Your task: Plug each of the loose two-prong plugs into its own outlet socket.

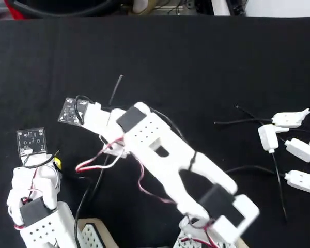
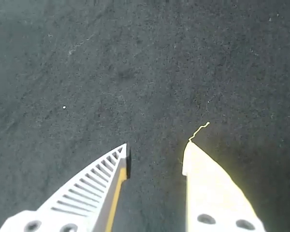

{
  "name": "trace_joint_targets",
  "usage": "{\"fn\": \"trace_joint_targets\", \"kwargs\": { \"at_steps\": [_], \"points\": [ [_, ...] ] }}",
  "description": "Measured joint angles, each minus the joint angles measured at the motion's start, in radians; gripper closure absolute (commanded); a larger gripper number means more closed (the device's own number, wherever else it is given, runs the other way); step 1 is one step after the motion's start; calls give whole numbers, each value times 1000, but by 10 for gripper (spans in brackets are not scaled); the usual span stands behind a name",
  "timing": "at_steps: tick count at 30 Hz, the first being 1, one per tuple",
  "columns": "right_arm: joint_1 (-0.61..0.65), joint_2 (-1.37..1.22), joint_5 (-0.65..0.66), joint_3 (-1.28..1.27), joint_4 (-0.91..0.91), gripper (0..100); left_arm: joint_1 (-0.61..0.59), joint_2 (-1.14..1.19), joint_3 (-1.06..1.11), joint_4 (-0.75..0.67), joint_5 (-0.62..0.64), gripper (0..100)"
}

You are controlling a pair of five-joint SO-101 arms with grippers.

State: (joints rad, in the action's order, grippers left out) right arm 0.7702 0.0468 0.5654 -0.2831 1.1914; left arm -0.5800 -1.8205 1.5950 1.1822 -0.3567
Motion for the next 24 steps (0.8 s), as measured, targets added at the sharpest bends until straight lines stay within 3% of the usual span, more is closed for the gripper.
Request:
{"fn": "trace_joint_targets", "kwargs": {
  "at_steps": [6,24],
  "points": [
    [-75,-138,11,127,0,987,0,0,0,3,0,892],
    [-133,-249,35,158,-43,987,0,0,0,3,-2,886]
  ]
}}
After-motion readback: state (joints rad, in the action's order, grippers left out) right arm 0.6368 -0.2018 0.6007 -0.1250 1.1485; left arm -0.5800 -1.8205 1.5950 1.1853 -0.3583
